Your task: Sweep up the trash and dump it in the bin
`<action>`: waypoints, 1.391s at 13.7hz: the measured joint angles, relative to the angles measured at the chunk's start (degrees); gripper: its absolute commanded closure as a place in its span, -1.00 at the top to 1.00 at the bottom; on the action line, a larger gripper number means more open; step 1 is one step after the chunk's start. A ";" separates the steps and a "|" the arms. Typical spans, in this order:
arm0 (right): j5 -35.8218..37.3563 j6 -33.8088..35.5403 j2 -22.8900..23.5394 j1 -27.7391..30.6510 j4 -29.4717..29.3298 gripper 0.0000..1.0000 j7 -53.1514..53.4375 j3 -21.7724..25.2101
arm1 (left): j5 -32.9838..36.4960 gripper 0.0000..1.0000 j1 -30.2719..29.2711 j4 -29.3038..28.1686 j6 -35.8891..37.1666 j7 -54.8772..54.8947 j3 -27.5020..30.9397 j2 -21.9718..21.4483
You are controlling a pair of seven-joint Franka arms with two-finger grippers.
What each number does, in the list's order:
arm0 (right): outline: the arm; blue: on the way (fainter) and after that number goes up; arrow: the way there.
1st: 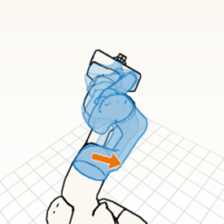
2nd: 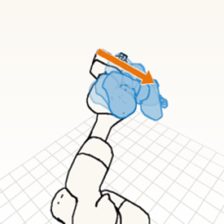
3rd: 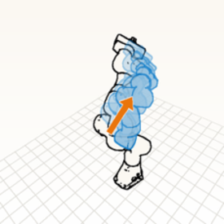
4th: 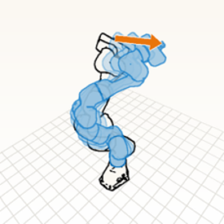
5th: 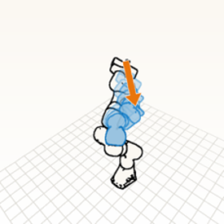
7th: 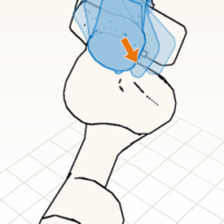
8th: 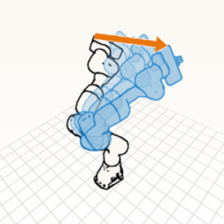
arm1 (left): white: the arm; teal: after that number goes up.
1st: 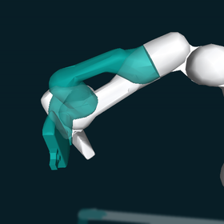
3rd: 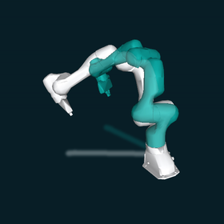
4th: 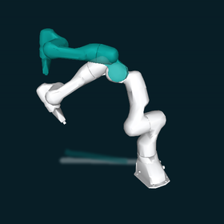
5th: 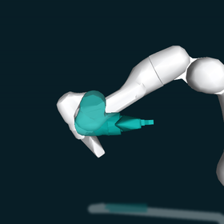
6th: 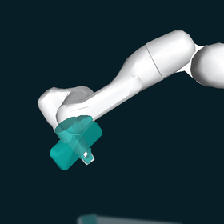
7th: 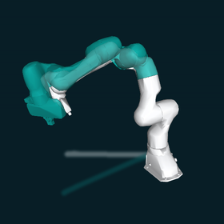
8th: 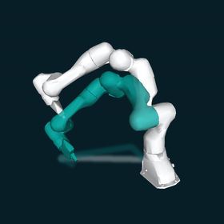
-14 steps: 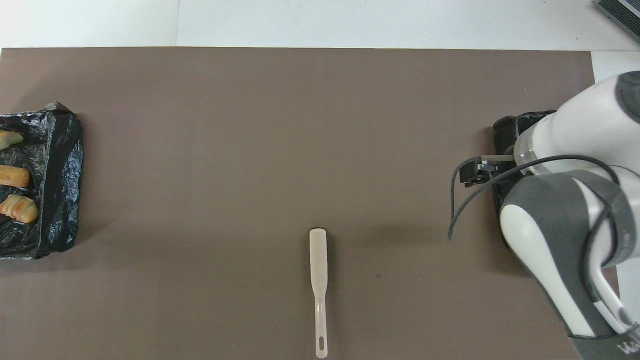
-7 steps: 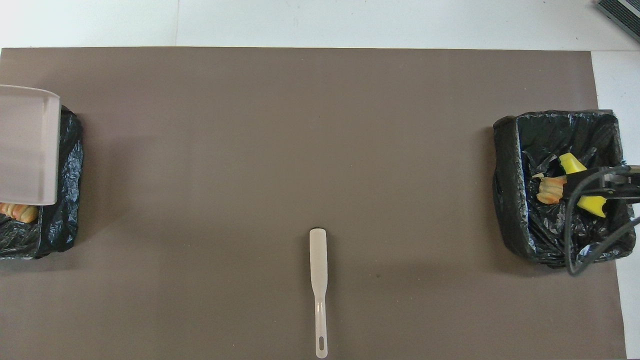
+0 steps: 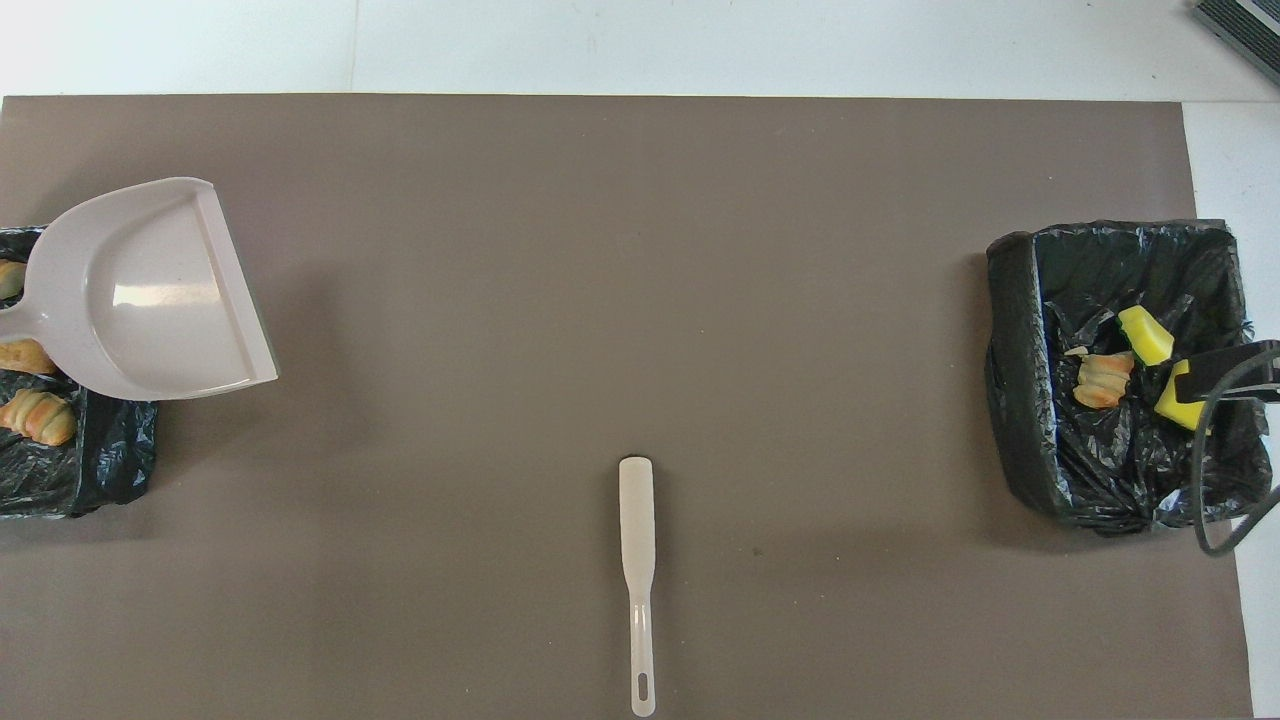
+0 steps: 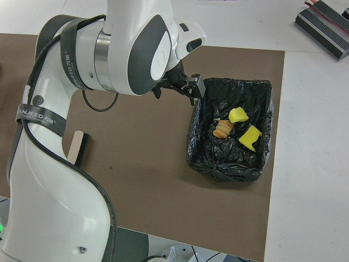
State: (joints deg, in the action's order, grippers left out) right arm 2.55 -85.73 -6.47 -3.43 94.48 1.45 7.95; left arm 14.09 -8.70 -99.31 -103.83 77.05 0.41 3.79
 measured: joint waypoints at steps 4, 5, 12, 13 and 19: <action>-0.02 0.21 0.00 -0.05 0.01 1.00 0.00 -0.03 | -4.83 -1.00 6.13 -1.46 2.27 -19.63 -0.29 0.02; -0.02 0.48 -0.01 -0.10 0.04 1.00 -0.01 -0.04 | -6.29 -1.00 7.95 -1.66 2.53 -24.93 -0.38 0.05; -0.03 0.65 -0.02 -0.16 0.12 1.00 -0.03 -0.04 | -11.02 -1.00 23.60 -2.28 3.17 -58.76 -0.57 1.37; -0.03 0.76 -0.02 -0.16 0.13 1.00 -0.03 -0.04 | -11.83 -1.00 26.15 -2.28 2.99 -62.78 -0.59 1.95; -0.03 0.85 -0.02 -0.16 0.17 1.00 -0.03 -0.04 | -16.40 -1.00 39.50 -1.65 -7.03 -82.01 -0.64 9.87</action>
State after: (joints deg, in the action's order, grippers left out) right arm 2.52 -84.88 -6.49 -3.59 94.65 1.42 7.91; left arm -2.31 30.80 -100.96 -110.86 -4.96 -0.23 13.66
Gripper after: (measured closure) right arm 0.000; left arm 0.687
